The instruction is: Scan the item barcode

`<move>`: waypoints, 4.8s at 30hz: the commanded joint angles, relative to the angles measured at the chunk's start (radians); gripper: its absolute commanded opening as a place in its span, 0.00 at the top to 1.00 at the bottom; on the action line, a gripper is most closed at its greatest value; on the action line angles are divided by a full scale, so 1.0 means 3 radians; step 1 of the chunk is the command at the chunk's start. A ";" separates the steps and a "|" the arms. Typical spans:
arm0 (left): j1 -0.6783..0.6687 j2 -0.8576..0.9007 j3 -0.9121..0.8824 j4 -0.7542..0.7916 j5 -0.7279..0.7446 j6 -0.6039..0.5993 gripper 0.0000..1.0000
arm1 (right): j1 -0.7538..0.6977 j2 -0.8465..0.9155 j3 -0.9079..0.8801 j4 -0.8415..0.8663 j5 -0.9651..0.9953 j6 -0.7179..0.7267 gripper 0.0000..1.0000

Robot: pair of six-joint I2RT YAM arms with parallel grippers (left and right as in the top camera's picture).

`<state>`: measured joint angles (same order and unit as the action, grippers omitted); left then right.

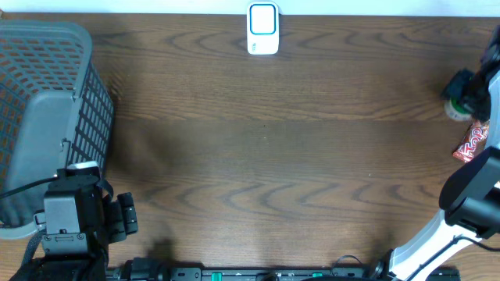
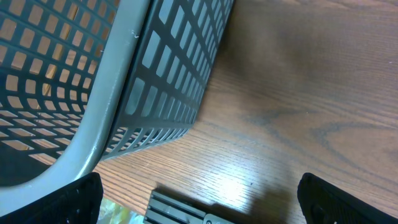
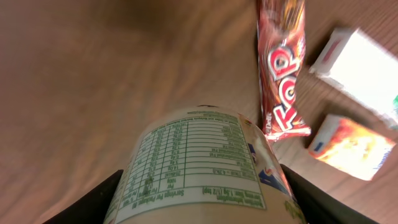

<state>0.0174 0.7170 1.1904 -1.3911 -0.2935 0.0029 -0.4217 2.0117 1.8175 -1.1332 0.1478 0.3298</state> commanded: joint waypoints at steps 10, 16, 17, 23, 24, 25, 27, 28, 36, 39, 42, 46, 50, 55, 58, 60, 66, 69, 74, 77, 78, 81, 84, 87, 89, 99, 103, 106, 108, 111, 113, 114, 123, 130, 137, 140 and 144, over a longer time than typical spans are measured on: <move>-0.0006 -0.0014 0.0014 -0.0013 -0.0020 -0.0004 0.02 | -0.0249 0.0571 -0.0272 0.0188 -0.0287 0.0084 0.31; -0.0006 -0.0014 0.0014 -0.0013 -0.0020 -0.0004 0.02 | -0.0357 0.0701 -0.0272 0.0226 -0.0235 0.0085 0.33; -0.0006 -0.0014 0.0014 -0.0013 -0.0020 -0.0004 0.02 | -0.0393 0.0701 -0.0271 0.0233 -0.0233 0.0084 0.33; -0.0006 -0.0014 0.0014 -0.0013 -0.0020 -0.0004 0.02 | -0.0790 0.0701 -0.0271 0.0212 -0.0144 0.0084 0.28; -0.0006 -0.0014 0.0014 -0.0013 -0.0020 -0.0004 0.02 | -0.0868 0.0701 -0.0271 0.0211 -0.0266 0.0083 0.23; -0.0006 -0.0014 0.0014 -0.0013 -0.0020 -0.0004 0.02 | -0.0931 0.0701 -0.0270 0.0211 -0.0450 0.0064 0.13; -0.0006 -0.0014 0.0014 -0.0013 -0.0020 -0.0004 0.02 | -0.1047 0.0699 -0.0237 0.0163 -0.1016 -0.0022 0.01; -0.0006 -0.0014 0.0014 -0.0013 -0.0020 -0.0004 0.02 | -0.1082 0.0698 -0.0205 0.0117 -0.1259 -0.0046 0.01; -0.0006 -0.0014 0.0014 -0.0013 -0.0020 -0.0004 0.02 | -0.0998 0.0020 0.0098 -0.0109 -0.1745 -0.0093 0.01; -0.0006 -0.0014 0.0014 -0.0013 -0.0020 -0.0004 0.02 | -0.0931 -0.0559 0.0099 0.0120 -0.1743 -0.0062 0.01; -0.0006 -0.0014 0.0014 -0.0013 -0.0020 -0.0004 0.02 | -0.0903 -0.1151 0.0099 0.0360 -0.1733 -0.0028 0.01; -0.0006 -0.0014 0.0014 -0.0013 -0.0020 -0.0003 0.02 | -0.0902 -0.1995 0.0099 0.0608 -0.2054 -0.0029 0.01; -0.0006 -0.0014 0.0014 -0.0013 -0.0020 -0.0004 0.02 | -0.0900 -0.2773 0.0099 0.0664 -0.2622 -0.0029 0.01; -0.0006 -0.0014 0.0014 -0.0013 -0.0020 -0.0004 0.02 | -0.0900 -0.3615 0.0099 0.0423 -0.2667 -0.0031 0.01; -0.0006 -0.0014 0.0014 -0.0013 -0.0020 -0.0004 0.02 | -0.0900 -0.4033 0.0099 0.0270 -0.2669 -0.0031 0.01; -0.0006 -0.0014 0.0014 -0.0013 -0.0020 -0.0004 0.02 | -0.0900 -0.4248 0.0099 0.0136 -0.2668 -0.0031 0.01; -0.0006 -0.0014 0.0014 -0.0013 -0.0020 -0.0004 0.02 | -0.0599 -0.4546 0.0098 -0.0231 -0.2665 -0.0038 0.01; -0.0006 -0.0014 0.0014 -0.0013 -0.0020 -0.0004 0.02 | 0.0013 -0.4546 0.0095 -0.0558 -0.2463 -0.0285 0.01; -0.0006 -0.0014 0.0014 -0.0013 -0.0020 -0.0004 0.02 | 0.1211 -0.4546 0.0090 -0.1114 -0.1605 -0.0454 0.04; -0.0006 -0.0014 0.0014 -0.0013 -0.0020 -0.0003 0.02 | 0.1657 -0.4546 0.0090 -0.1169 -0.1357 -0.0454 0.01; -0.0006 -0.0014 0.0014 -0.0013 -0.0020 -0.0004 0.02 | 0.1747 -0.4546 0.0089 -0.1160 -0.1356 -0.0455 0.01; -0.0006 -0.0014 0.0014 -0.0013 -0.0020 -0.0004 0.02 | 0.1939 -0.4546 0.0086 -0.1050 -0.1367 -0.0394 0.04; -0.0006 -0.0014 0.0014 -0.0013 -0.0020 -0.0004 0.02 | 0.1940 -0.4546 0.0084 -0.0985 -0.1226 -0.0470 0.03; -0.0006 -0.0014 0.0014 -0.0013 -0.0020 -0.0004 0.02 | 0.1888 -0.4546 0.0075 -0.0940 -0.1113 -0.0739 0.04; -0.0006 -0.0014 0.0014 -0.0013 -0.0020 -0.0003 0.02 | 0.1878 -0.4546 0.0038 -0.0862 -0.1108 -0.0988 0.04; -0.0006 -0.0014 0.0014 -0.0013 -0.0020 -0.0004 0.02 | 0.1630 -0.4917 -0.1022 0.0478 -0.1110 -0.1705 0.02; -0.0006 -0.0014 0.0014 -0.0013 -0.0020 -0.0004 0.02 | 0.1624 -0.5446 -0.2131 0.1600 -0.1110 -0.1704 0.01; -0.0006 -0.0014 0.0014 -0.0013 -0.0020 -0.0003 0.02 | 0.1623 -0.5786 -0.2874 0.2417 -0.1137 -0.1701 0.01; -0.0006 -0.0014 0.0014 -0.0013 -0.0020 -0.0004 0.02 | 0.1623 -0.5961 -0.3310 0.2889 -0.1137 -0.1700 0.01; -0.0006 -0.0014 0.0014 -0.0013 -0.0020 -0.0004 0.02 | 0.1623 -0.6175 -0.3914 0.3479 -0.1130 -0.1635 0.01; -0.0006 -0.0014 0.0014 -0.0013 -0.0020 -0.0004 0.02 | 0.1623 -0.6294 -0.4297 0.3831 -0.1113 -0.1534 0.01; -0.0006 -0.0014 0.0014 -0.0013 -0.0020 -0.0004 0.02 | 0.1624 -0.6345 -0.4473 0.3990 -0.1080 -0.1452 0.01; -0.0006 -0.0014 0.0014 -0.0013 -0.0020 -0.0004 0.02 | 0.1621 -0.6687 -0.5550 0.4578 -0.0706 -0.1138 0.01; -0.0006 -0.0014 0.0014 -0.0013 -0.0020 -0.0004 0.02 | 0.1623 -0.6690 -0.5945 0.4465 -0.0543 -0.1139 0.01; -0.0006 -0.0014 0.0014 -0.0013 -0.0020 -0.0004 0.02 | 0.1623 -0.6690 -0.6040 0.3901 -0.0544 -0.1139 0.01; -0.0006 -0.0014 0.0014 -0.0013 -0.0020 -0.0004 0.02 | 0.1623 -0.6690 -0.6041 0.3691 -0.0526 -0.1138 0.01; -0.0006 -0.0014 0.0014 -0.0013 -0.0020 -0.0004 0.02 | 0.1623 -0.6690 -0.6040 0.3527 -0.0408 -0.1138 0.01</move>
<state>0.0177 0.7170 1.1904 -1.3911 -0.2935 0.0029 0.0731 0.0128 0.0067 -0.0612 -0.0105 -0.0292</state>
